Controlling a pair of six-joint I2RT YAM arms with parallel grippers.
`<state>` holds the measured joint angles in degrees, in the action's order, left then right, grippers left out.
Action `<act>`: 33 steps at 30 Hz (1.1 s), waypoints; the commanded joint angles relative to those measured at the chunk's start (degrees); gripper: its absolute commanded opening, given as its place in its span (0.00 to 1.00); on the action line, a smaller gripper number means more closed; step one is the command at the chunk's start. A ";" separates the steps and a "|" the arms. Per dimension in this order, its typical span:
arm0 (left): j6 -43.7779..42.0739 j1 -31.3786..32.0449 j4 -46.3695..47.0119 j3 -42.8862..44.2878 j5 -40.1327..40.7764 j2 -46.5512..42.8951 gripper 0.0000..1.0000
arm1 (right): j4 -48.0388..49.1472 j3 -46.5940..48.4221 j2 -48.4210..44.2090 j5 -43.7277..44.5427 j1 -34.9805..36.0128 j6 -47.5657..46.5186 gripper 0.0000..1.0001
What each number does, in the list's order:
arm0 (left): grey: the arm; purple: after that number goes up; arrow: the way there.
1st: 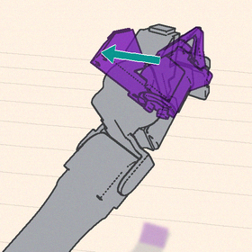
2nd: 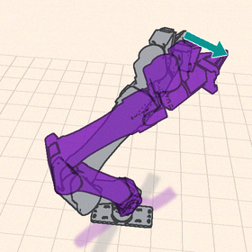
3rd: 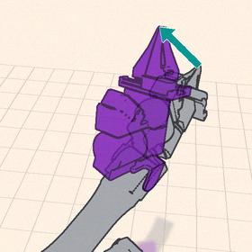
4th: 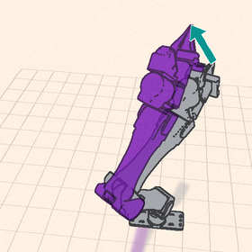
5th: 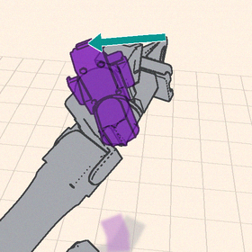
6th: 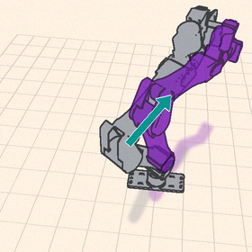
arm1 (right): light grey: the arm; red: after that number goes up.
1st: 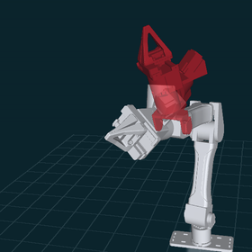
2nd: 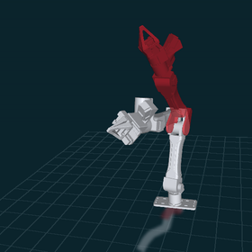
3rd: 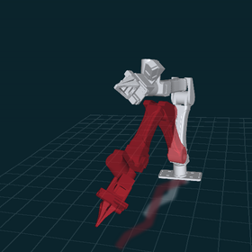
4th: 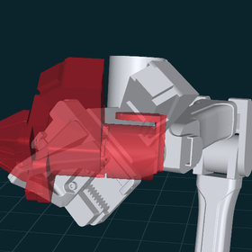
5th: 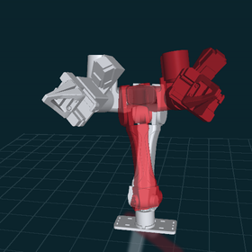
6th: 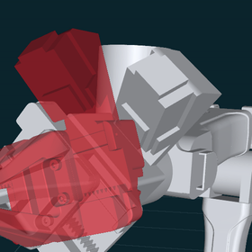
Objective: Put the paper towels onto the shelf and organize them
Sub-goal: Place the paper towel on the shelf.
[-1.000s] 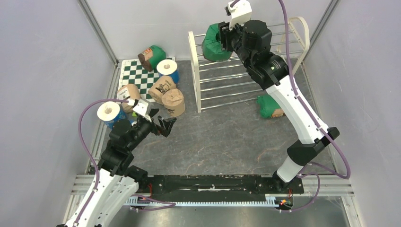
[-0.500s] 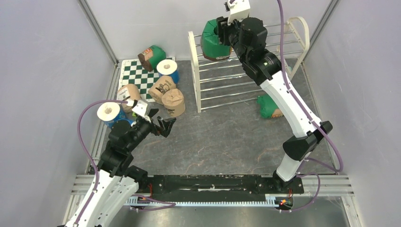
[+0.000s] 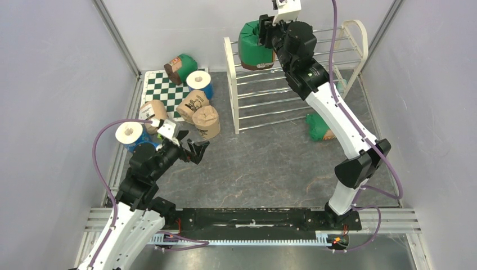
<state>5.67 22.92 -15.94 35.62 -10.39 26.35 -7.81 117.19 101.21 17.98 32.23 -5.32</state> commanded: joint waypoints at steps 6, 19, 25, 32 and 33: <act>-2.07 0.16 0.22 0.25 0.19 -0.32 1.00 | 3.48 -2.93 -0.54 7.28 -1.28 4.48 0.59; -1.98 0.11 0.11 0.41 0.02 -0.51 1.00 | 6.00 -9.03 -7.14 -0.15 -1.73 4.97 0.76; -1.98 0.19 0.12 0.37 -0.07 -0.60 1.00 | 6.26 -9.68 -9.47 -3.70 -1.74 5.10 0.84; -1.98 0.12 0.04 0.37 0.02 -0.77 1.00 | 6.82 -9.56 -11.18 -6.90 -1.73 5.17 0.89; -1.98 0.15 0.04 0.36 0.01 -0.85 1.00 | 6.95 -9.84 -11.72 -7.38 -1.73 4.97 0.91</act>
<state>5.67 22.92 -16.25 35.62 -10.41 26.06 -2.46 107.61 92.75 13.74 30.72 -0.01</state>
